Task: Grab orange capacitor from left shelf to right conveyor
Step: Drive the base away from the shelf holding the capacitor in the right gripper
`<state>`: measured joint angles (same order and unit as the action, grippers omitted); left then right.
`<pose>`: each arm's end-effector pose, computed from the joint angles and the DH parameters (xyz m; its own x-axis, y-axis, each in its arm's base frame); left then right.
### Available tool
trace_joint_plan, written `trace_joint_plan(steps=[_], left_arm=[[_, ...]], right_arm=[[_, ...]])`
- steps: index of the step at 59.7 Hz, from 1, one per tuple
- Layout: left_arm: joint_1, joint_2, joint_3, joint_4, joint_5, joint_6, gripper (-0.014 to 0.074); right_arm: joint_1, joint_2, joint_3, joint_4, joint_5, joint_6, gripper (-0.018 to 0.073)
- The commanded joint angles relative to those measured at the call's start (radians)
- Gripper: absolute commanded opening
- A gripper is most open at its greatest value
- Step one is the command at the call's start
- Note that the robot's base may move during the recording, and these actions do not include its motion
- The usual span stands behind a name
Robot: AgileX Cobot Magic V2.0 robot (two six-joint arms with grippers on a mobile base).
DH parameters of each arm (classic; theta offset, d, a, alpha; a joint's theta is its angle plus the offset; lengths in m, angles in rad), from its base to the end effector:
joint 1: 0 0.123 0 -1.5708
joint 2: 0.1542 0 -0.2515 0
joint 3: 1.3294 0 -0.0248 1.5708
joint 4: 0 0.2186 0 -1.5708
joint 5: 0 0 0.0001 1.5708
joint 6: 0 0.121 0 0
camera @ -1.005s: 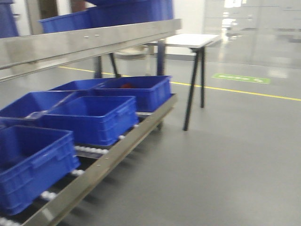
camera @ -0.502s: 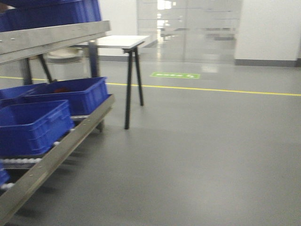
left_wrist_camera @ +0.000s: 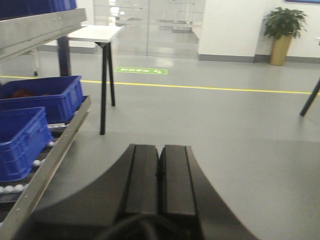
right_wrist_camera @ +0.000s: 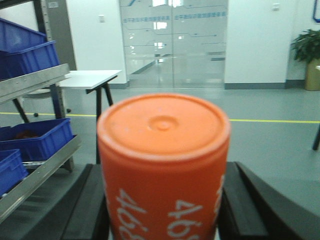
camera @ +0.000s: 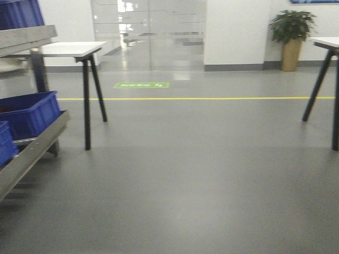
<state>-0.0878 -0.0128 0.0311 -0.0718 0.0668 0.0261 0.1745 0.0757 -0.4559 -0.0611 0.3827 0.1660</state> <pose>0.0880 -0.0083 0.1984 -0.0020 -0.0455 -0.9990 0.0925 0.9947 -0.0455 0.0592 0.0076 0.3112 0.0670 0.1225 -0.9902 -0.1594 0.9810 0.1106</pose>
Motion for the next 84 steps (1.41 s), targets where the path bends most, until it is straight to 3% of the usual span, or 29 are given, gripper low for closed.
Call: trace_joint_plan(steps=[1,84], left_arm=[[0.002,-0.012,-0.004,-0.002,-0.091,-0.002,-0.0127],[-0.001,-0.012,-0.003,-0.002,-0.091,-0.002,-0.0127]], right_arm=[[-0.008,0.013,-0.028,-0.007,-0.089,-0.002,0.0106],[-0.008,0.013,-0.028,-0.007,-0.089,-0.002,0.0106]])
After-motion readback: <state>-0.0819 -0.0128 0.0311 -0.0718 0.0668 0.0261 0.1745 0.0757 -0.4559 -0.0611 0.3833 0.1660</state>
